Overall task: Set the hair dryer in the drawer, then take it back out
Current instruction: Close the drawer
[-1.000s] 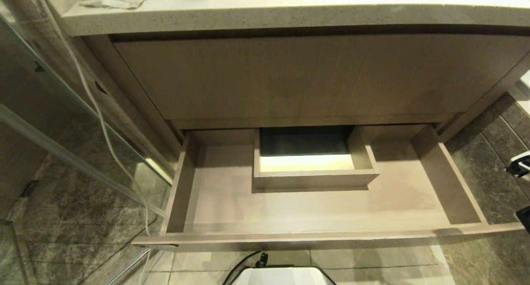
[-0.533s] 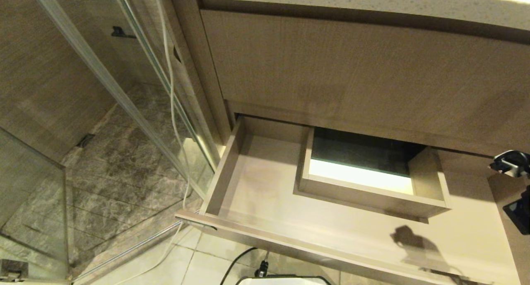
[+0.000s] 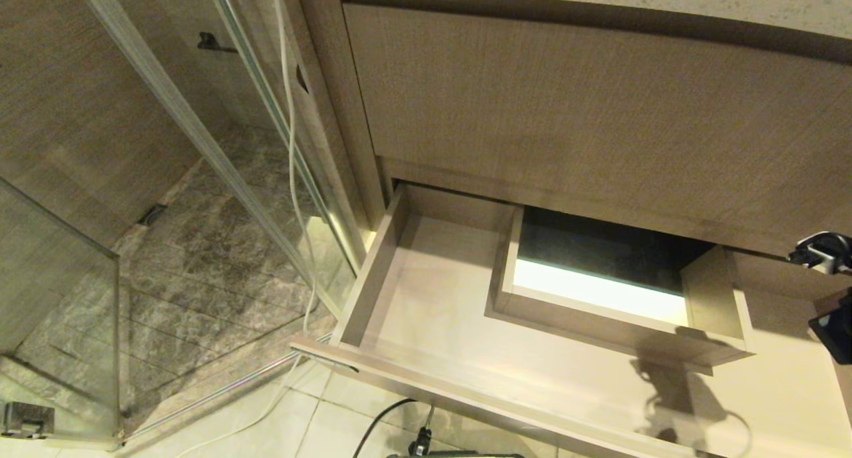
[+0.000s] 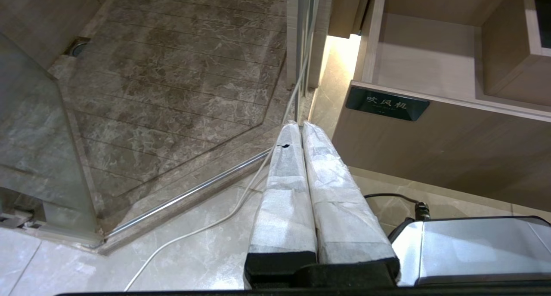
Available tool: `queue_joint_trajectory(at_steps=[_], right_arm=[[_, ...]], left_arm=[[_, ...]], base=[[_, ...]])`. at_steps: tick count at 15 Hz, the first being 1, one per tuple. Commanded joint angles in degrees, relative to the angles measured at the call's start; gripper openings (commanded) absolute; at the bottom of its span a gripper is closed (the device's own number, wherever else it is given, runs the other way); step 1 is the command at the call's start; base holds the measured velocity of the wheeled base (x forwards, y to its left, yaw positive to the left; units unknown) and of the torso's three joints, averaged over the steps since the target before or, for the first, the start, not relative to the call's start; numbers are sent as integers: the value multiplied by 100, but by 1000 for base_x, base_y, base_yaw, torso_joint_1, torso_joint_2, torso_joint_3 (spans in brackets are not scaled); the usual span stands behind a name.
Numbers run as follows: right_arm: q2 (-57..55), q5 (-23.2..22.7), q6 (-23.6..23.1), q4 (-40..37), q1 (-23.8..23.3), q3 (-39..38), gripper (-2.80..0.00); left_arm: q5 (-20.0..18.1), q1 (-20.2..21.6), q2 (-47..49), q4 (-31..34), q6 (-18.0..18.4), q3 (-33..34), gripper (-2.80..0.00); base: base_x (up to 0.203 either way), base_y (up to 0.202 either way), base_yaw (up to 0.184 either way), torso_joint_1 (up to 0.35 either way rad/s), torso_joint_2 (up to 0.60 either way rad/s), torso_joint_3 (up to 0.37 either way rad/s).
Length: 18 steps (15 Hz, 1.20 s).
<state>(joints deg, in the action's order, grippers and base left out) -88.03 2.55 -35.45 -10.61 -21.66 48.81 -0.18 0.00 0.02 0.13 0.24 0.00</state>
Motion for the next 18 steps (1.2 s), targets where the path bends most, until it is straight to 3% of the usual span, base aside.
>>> queue_joint_trajectory(at_steps=[1,6,14,18], right_arm=[[31,0,-15,94,-13,6,-280],[102,-8,-6,77,-31,-49,-280],[128,0,-59,46,-31,-88,-280],[147,64,-74,-699,-22,-260,-280]], left_arm=[[1,0,6,4,2,9,-280],[1,0,6,4,2,1,-280],[1,0,6,-3,2,9,-280],[1,0,6,-3,2,9,-280]], base=[[0,0,0,0,0,0],[1,1,-17,1,0,1],[1,7,-139,1,2,4],[0,0,0,0,0,0]])
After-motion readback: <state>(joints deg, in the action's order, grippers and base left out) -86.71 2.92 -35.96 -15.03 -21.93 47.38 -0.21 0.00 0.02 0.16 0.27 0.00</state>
